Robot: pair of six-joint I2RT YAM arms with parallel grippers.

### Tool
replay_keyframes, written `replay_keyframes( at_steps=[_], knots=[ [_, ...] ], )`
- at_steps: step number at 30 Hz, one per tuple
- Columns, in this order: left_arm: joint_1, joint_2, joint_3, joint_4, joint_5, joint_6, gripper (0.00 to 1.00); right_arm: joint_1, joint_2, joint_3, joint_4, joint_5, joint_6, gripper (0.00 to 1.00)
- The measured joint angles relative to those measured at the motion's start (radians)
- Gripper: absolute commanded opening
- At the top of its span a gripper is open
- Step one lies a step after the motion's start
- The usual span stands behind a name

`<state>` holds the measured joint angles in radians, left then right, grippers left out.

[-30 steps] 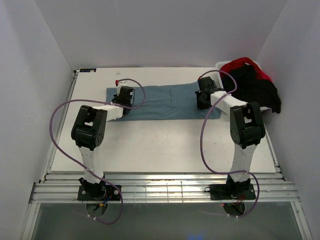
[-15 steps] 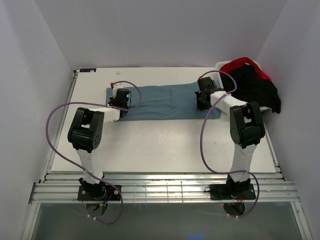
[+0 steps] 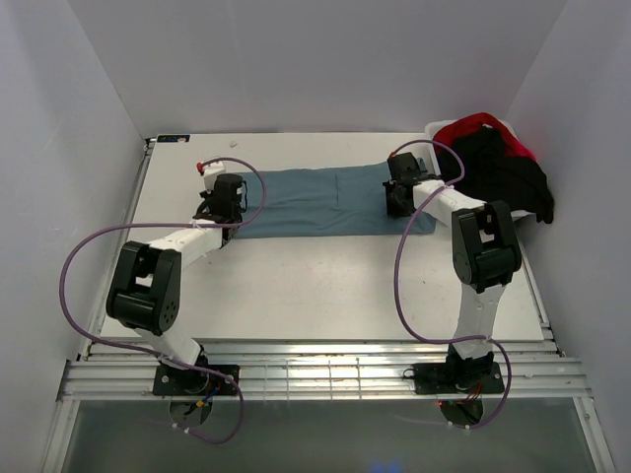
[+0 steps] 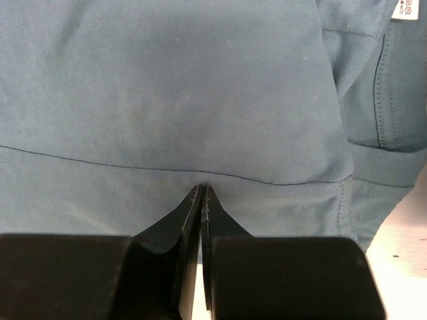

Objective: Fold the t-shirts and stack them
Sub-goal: Rotate the tshirt 90 degrees

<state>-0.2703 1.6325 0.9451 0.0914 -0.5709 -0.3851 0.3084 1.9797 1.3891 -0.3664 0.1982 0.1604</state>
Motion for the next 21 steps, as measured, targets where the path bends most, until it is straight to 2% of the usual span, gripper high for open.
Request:
replay_keyframes(
  at_steps=[10,21],
  knots=[
    [0.002,0.155,0.070,-0.084,0.013,-0.025,0.00,0.007,0.000,0.000,-0.001,0.001,0.014,0.08],
    [0.038,0.229,0.157,-0.083,0.041,-0.023,0.00,0.007,0.000,-0.013,-0.002,0.001,0.016,0.08]
  ],
)
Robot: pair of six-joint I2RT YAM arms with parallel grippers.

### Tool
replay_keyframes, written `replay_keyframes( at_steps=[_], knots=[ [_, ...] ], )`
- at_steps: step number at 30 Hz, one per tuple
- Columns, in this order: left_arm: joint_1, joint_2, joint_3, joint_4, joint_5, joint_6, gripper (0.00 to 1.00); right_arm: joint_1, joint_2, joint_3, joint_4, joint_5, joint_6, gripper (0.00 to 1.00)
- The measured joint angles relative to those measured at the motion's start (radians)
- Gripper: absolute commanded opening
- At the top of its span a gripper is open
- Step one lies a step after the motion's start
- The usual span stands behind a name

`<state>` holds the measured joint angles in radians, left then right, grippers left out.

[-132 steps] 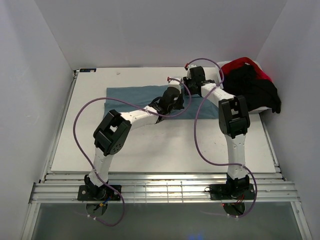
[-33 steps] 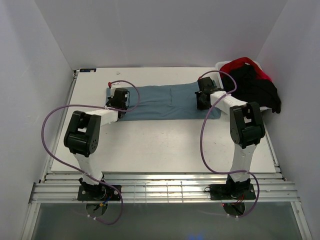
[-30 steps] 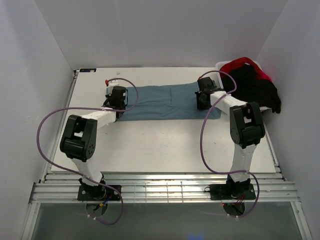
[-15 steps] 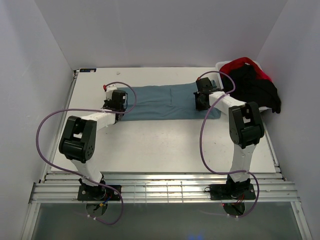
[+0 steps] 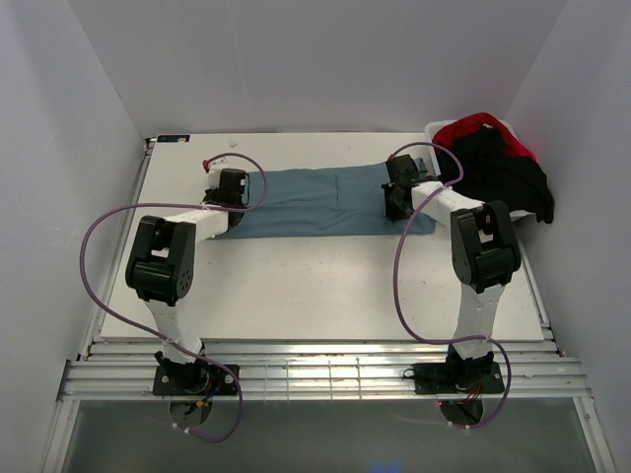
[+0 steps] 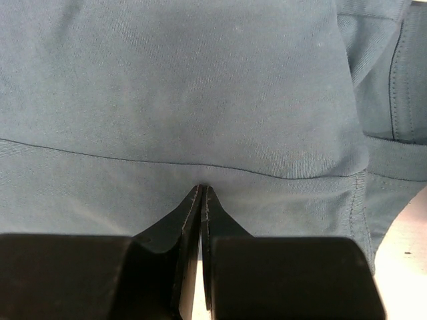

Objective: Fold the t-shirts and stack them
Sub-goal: Rotate the tshirt 90 degrees

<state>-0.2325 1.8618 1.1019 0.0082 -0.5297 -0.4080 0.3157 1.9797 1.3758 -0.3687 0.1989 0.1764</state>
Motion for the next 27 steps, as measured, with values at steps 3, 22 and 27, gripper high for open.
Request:
replay_keyframes(
  at_steps=[3,22,27],
  knots=[
    [0.013,0.030,0.009,-0.001,0.013,0.000,0.00,0.000,0.000,-0.005,0.000,0.000,0.000,0.08],
    [0.057,0.118,0.077,-0.002,0.050,0.008,0.00,0.001,-0.003,-0.027,0.011,0.006,0.001,0.08],
    [0.068,0.155,0.121,-0.010,0.060,0.008,0.00,0.002,0.037,0.035,-0.025,0.014,0.003,0.08]
  ],
)
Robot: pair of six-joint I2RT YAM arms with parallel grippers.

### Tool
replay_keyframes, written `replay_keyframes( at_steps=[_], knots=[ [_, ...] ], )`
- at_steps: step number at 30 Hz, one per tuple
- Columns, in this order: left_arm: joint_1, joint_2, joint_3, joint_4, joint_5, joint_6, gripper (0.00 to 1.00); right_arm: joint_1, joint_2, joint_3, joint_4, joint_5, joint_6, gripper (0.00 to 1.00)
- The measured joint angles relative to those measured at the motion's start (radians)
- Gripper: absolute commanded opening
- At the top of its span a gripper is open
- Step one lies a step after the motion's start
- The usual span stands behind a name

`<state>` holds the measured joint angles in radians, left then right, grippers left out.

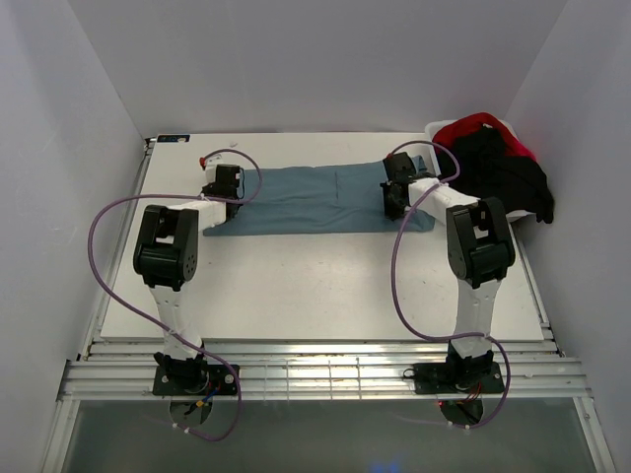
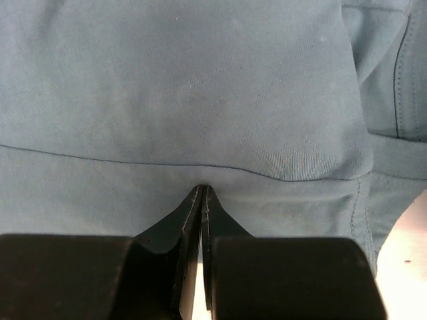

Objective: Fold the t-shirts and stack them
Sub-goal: Rotate the tshirt 90 degrees

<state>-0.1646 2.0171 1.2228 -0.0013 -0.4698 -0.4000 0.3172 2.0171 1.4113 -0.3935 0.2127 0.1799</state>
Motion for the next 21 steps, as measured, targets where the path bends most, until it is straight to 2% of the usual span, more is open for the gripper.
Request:
replay_keyframes(
  at_steps=[7,15,21],
  knots=[
    [0.002,-0.024,-0.031,-0.009,0.010,-0.029,0.00,0.000,0.098,0.146,-0.037,0.018,0.000,0.08],
    [-0.006,-0.207,-0.250,-0.033,0.030,-0.097,0.00,-0.001,0.171,0.259,-0.062,0.020,-0.003,0.08],
    [-0.081,-0.335,-0.384,-0.079,0.002,-0.139,0.00,-0.001,0.222,0.340,-0.076,0.026,-0.016,0.08]
  ],
)
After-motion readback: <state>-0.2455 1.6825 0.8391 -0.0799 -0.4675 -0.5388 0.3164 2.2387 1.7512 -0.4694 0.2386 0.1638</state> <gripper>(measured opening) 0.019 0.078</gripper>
